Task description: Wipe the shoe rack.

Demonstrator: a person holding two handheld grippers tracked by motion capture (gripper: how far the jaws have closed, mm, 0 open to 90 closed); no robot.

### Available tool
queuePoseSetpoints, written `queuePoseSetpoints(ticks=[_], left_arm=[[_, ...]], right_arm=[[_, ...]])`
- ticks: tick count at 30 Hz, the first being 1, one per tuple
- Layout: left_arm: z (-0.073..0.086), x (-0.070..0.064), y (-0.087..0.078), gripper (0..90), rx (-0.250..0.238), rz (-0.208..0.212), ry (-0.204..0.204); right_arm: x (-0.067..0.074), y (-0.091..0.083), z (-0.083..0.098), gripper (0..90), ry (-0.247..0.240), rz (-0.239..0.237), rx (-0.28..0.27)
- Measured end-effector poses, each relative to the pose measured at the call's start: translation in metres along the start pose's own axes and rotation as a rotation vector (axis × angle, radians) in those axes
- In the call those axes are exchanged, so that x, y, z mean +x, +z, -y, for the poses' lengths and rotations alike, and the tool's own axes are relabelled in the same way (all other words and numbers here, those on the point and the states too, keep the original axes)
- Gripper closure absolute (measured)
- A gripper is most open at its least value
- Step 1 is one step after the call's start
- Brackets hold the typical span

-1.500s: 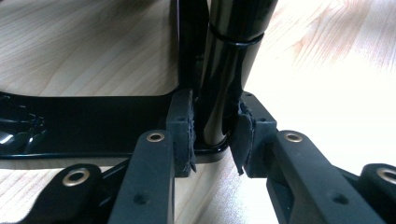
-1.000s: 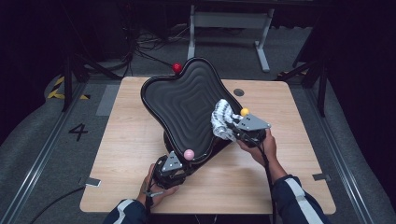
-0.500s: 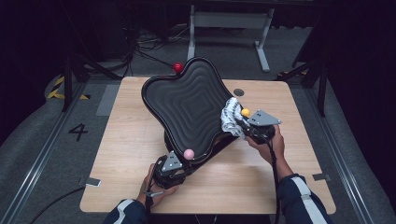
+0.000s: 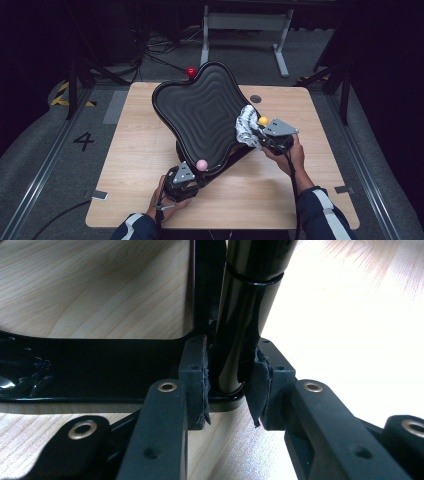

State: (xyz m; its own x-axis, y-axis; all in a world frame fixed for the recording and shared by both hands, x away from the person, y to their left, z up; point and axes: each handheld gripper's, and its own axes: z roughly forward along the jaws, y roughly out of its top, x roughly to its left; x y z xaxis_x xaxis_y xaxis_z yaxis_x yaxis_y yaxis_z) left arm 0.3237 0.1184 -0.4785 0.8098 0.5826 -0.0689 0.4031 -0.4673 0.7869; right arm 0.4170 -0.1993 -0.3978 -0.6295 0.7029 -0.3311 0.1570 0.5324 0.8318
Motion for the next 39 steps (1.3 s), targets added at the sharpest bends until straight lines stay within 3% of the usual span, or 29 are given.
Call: queuePoseSetpoints(ticks=[6, 13, 25, 32, 39], left_arm=[[0.0, 0.0, 0.0, 70.6, 0.006, 0.002, -0.009], [0.0, -0.001, 0.0, 70.6, 0.0, 0.001, -0.009], [0.0, -0.001, 0.001, 70.6, -0.001, -0.002, -0.005], [0.0, -0.001, 0.001, 70.8, 0.0, -0.007, -0.004], [0.0, -0.001, 0.001, 70.7, 0.0, -0.007, -0.007]], right_arm=[[0.013, 0.003, -0.01, 78.7, -0.045, -0.037, -0.003], [0.04, 0.007, -0.026, 78.8, -0.095, -0.086, -0.027], [0.086, 0.013, -0.051, 78.7, -0.135, -0.235, -0.08], [0.098, 0.014, -0.055, 78.8, -0.162, -0.244, -0.105], [0.092, 0.016, -0.055, 78.8, -0.159, -0.237, -0.101]])
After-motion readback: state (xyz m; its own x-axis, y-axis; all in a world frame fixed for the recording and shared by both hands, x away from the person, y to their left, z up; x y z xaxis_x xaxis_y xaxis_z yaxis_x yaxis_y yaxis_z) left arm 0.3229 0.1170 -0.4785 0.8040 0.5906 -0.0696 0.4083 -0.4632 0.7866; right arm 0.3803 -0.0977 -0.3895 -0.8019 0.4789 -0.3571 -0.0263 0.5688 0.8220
